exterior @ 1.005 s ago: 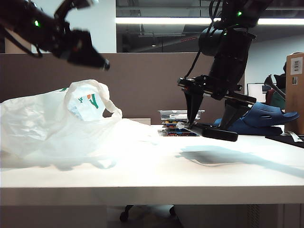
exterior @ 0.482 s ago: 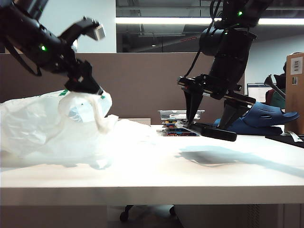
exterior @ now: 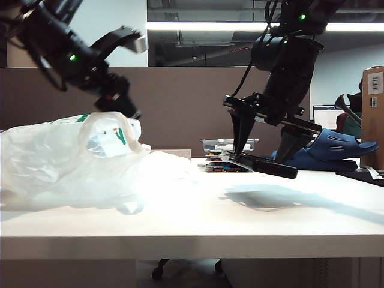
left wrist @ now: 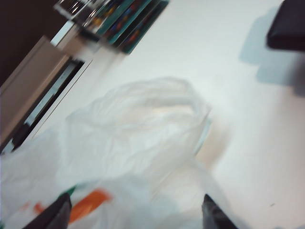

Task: Put the power bank into the bag.

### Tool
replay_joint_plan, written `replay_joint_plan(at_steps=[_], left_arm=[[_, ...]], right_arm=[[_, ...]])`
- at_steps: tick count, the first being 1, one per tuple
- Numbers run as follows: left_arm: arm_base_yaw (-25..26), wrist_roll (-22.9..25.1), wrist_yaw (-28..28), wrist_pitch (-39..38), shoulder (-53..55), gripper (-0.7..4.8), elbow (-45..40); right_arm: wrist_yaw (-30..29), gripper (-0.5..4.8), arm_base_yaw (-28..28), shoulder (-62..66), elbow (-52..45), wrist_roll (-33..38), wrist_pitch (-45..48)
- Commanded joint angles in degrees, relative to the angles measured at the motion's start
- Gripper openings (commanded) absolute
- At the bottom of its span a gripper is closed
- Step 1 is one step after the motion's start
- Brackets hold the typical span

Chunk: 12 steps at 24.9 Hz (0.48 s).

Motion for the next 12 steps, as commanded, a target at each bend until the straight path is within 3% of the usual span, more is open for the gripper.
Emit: replay_joint_plan(at_steps=[1,6,8,12], left_arm=[[-2.73,0.13,-0.77,-0.79,-0.31,3.50,1.42],[-2.82,1.88,-6.51,-0.81,1.51,3.49,1.42],[-2.78,4.90,-10.08,-0.85,2.05,3.41,1.40],[-2.78,6.29,-10.62,-0.96,2.69,3.41,1.40]], right_arm=[[-0.70,2.06,0.15,-0.74,0.46,-0.11,1.01],[-1.01,2.07,0.15,-0.74,0.46,-0.11,0.61],[-2.49,2.06,0.17,-0.76,0.46,-0.09,0.50],[-3.50,2.06,0.37,-0.76,0.46,-0.09,0.50]])
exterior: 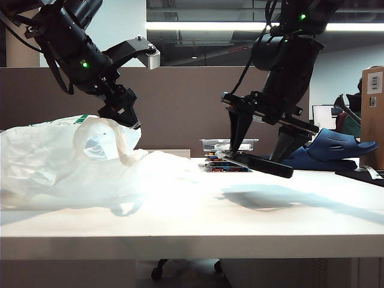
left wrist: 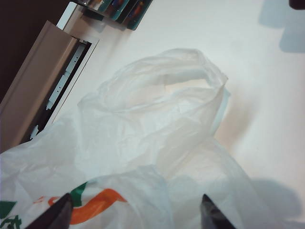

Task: Put the power bank into the bag.

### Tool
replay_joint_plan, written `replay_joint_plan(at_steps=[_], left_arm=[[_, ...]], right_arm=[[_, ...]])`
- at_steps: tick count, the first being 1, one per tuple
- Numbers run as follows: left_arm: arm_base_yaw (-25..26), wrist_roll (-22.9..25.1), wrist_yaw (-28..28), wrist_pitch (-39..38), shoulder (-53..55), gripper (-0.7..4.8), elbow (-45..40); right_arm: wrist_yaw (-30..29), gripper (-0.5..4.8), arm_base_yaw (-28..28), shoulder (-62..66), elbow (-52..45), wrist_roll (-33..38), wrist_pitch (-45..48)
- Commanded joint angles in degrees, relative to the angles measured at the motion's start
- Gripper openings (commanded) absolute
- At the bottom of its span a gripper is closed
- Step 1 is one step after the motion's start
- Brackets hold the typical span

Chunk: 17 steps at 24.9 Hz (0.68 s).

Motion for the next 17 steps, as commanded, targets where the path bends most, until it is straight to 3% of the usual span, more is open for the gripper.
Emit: replay_joint_plan(at_steps=[1,7,10,12,14,17], left_arm=[[-0.09,0.46,-0.72,0.11,0.37,3.40,0.11],[-0.11,1.90,-8.41,-0.26,0.46,3.14,0.11],[-0.09,1.90,-12.22,-0.26,0.46,2.20,0.11],[-0.07,1.90,-13.09,-0.13,0.46,1.22,0.13],[-0.09,1.86,-13.07,-0.02,0.46,-0.12,0.13],[-0.09,1.60,-12.96,0.96,0.46,-0.06,0.13]], right_arm=[[-0.76,2.06,0.28,-0.76,0.46,-0.07,0.50],[-0.76,2.06,0.48,-1.36,0.46,-0.07,0.35],[-0.79,2.06,0.50,-1.86,0.46,-0.07,0.31],[-0.79,2.06,0.52,-2.64,0.46,-0.07,0.20],[-0.92,2.06,0.81,-3.96,0.46,-0.07,0.11],[-3.26,2.06,1.36,-4.70,0.46,-0.07,0.70]])
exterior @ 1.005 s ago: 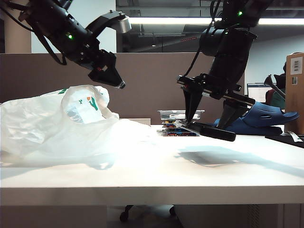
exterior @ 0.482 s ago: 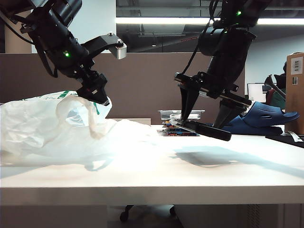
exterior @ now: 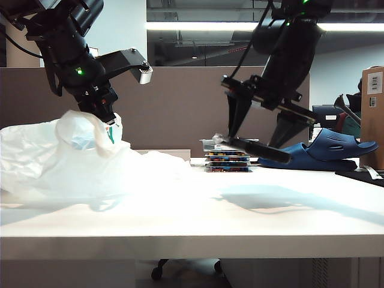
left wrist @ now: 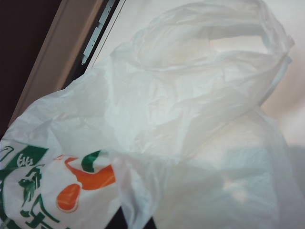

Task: Put the power bank into the bag.

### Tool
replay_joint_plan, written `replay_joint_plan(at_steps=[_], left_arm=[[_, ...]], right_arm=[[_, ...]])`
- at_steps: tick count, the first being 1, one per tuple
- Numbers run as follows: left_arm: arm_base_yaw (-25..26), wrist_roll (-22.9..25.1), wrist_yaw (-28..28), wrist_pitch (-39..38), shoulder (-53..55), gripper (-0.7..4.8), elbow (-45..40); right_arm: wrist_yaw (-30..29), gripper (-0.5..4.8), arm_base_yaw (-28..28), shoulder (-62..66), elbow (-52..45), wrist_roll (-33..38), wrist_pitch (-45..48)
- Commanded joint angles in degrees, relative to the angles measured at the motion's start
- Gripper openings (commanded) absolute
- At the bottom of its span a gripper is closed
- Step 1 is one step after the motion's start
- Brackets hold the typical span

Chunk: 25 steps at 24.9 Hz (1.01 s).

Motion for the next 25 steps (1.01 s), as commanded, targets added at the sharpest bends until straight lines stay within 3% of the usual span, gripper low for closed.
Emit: replay_joint_plan(at_steps=[1,4,11,15,20,25], left_arm=[[-0.15,-0.33,0.17,1.75,-0.22,-0.06,0.15],[-0.17,-3.19,6.01,2.69,-0.94,-0.06,0.15],[-0.17,-3.82,9.20,2.89,-2.25,-0.06,0.15],[-0.17,-4.55,18.43,3.06,-3.96,-0.06,0.15],[-0.17,-9.73,24.57,3.76,-5.16,-0.06,0.15],[-0.17,-10.05,31.43,3.74,-5.55,-0.06,0.15]], right_arm=[[-3.74,2.06,0.83,-1.51,0.46,-0.09,1.33],[-7.85,2.06,2.16,-1.88,0.46,-0.11,2.71],[-8.17,2.06,4.48,-1.86,0.46,-0.09,4.24],[-10.47,2.06,4.90,-1.84,0.46,-0.09,5.16],[-11.63,2.06,5.14,-1.81,0.46,-0.11,5.79],[-12.13,2.06,5.07,-1.77,0.46,-0.11,6.84]])
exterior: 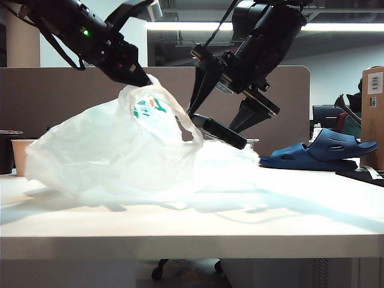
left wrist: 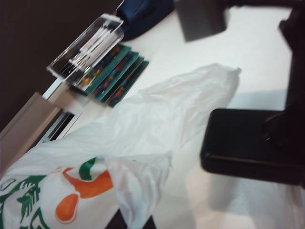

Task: Put the power bank into the bag.

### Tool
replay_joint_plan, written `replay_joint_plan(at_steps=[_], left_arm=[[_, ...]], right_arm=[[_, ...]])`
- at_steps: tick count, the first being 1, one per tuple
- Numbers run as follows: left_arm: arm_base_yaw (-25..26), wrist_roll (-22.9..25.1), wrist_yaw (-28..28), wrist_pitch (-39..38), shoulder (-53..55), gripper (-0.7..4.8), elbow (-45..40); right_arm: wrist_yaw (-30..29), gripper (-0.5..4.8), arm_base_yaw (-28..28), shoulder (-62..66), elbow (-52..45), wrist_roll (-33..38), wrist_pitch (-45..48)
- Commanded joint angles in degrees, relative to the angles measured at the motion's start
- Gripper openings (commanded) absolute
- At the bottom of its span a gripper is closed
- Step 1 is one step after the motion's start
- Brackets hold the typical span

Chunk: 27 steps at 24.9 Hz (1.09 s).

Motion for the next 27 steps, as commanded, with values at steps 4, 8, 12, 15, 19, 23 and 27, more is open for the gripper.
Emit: replay_joint_plan(at_steps=[4,8,12,15,19,23,27], left_arm=[[0.09,-0.46,3.85,0.52,-0.22,-0.06,0.07],[0.09,-1.70,6.56,2.82,-0.22,-0.06,0.07],[0.09,-5.03,10.86,7.45,-0.22,-0.06,0.07],[0.09,-8.20,13.70,9.90,-0.22,-0.06,0.07],[0.09,-10.54,16.92,9.46,-0.22,-0.06,0.07],[0.09,-10.51,17.97,8.33,-0.22,-0.06,0.07],[0.09,-10.51,17.97,7.67,-0.22,-0.06,0.07]], right_arm=[[-5.77,2.06,0.17,-0.52,0.44,-0.09,2.16],[-6.08,2.06,0.31,-0.52,0.44,-0.04,2.40],[-7.50,2.06,0.52,-0.26,0.42,-0.07,2.95],[-7.06,2.06,0.52,0.07,0.42,-0.04,5.11],[-6.84,2.06,0.52,0.76,0.42,0.26,9.14],[-4.42,2.06,0.52,2.82,0.42,0.31,13.70],[-1.16,2.06,0.52,4.87,0.42,0.28,15.91]])
